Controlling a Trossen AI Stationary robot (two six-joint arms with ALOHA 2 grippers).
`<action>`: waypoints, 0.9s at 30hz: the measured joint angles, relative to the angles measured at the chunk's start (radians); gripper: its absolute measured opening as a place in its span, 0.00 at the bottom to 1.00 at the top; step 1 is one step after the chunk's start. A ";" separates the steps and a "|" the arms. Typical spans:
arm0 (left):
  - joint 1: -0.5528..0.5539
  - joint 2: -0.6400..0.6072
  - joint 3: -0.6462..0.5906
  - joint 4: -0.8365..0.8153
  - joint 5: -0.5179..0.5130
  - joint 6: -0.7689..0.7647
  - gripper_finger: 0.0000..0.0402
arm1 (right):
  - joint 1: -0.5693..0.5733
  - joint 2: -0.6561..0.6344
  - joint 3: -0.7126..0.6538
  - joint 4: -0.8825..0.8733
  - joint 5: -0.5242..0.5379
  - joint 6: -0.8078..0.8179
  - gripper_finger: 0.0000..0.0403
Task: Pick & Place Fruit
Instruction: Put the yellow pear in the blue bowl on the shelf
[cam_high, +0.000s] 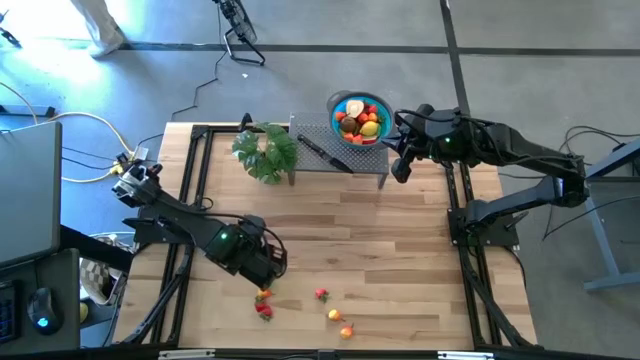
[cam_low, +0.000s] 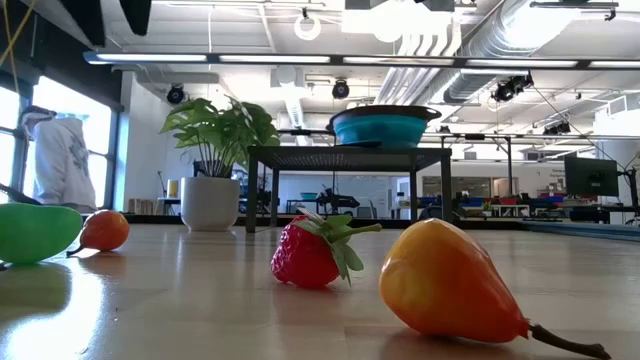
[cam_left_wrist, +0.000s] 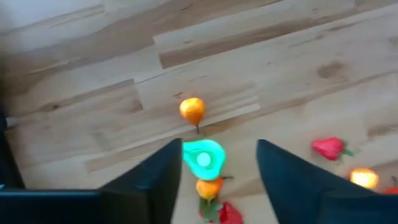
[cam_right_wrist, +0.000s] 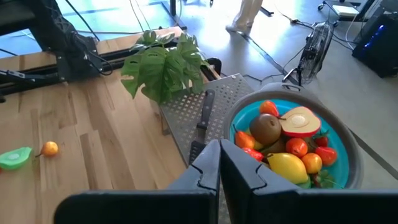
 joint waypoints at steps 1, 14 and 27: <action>0.000 0.000 -0.011 0.002 0.004 -0.006 0.54 | 0.000 0.000 0.000 0.000 0.003 0.000 0.01; 0.000 0.000 -0.092 0.040 0.076 -0.048 0.83 | 0.000 0.000 0.000 0.000 0.007 0.000 0.01; 0.000 -0.003 -0.231 0.165 0.081 -0.033 0.84 | 0.000 0.000 0.000 0.004 0.000 0.011 0.01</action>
